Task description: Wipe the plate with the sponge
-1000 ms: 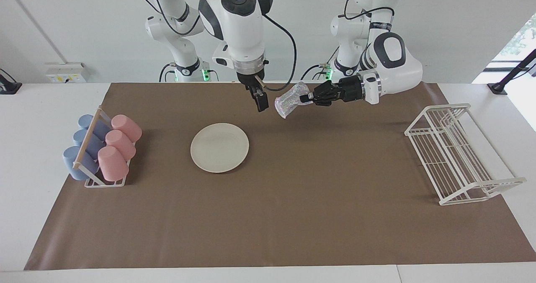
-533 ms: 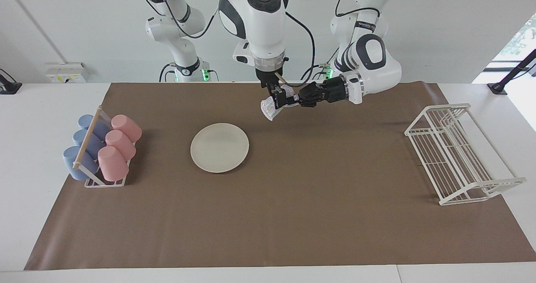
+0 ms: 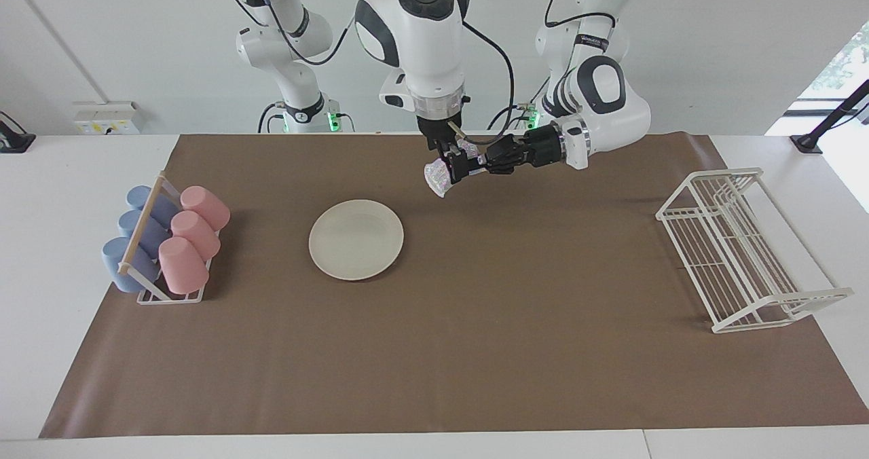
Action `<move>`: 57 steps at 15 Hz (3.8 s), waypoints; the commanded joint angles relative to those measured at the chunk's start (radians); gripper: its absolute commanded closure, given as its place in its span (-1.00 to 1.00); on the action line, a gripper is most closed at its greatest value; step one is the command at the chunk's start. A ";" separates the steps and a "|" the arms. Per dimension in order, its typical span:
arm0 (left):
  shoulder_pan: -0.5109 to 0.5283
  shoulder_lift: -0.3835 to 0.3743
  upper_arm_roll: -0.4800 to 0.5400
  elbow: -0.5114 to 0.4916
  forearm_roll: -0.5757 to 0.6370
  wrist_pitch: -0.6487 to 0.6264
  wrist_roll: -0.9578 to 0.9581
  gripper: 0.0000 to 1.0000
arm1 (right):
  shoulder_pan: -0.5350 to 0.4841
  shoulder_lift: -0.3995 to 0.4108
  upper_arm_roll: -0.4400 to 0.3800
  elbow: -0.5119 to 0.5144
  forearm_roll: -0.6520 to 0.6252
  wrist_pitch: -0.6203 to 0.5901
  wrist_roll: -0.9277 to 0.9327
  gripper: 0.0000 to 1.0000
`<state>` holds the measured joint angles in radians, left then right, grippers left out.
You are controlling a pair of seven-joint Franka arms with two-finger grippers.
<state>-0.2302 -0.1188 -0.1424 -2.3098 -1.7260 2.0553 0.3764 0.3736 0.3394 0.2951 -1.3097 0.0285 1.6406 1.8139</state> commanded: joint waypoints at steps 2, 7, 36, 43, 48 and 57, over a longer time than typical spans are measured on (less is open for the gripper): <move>-0.003 -0.038 0.006 -0.039 -0.023 0.009 0.018 1.00 | -0.012 -0.026 0.004 -0.071 0.036 0.070 0.016 -1.00; -0.001 -0.038 0.006 -0.039 -0.023 0.008 0.018 1.00 | -0.025 -0.045 0.004 -0.100 0.071 0.033 0.016 -1.00; -0.005 -0.053 0.010 -0.040 -0.021 0.014 0.006 -1.00 | -0.170 -0.173 -0.001 -0.439 0.077 0.293 -0.163 1.00; -0.006 -0.071 0.012 -0.026 0.095 0.140 -0.028 -1.00 | -0.246 -0.296 -0.002 -0.839 0.077 0.590 -0.329 1.00; 0.032 -0.082 0.014 0.019 0.360 0.135 -0.181 -1.00 | -0.300 -0.316 -0.001 -0.913 0.077 0.599 -0.427 1.00; 0.169 -0.081 0.014 0.177 0.975 -0.044 -0.396 -1.00 | -0.301 -0.212 -0.001 -0.971 0.077 0.817 -0.436 1.00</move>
<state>-0.1019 -0.1973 -0.1230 -2.1979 -0.8924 2.0863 0.0495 0.0860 0.1251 0.2924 -2.2773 0.0992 2.4455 1.4042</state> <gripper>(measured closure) 0.000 0.912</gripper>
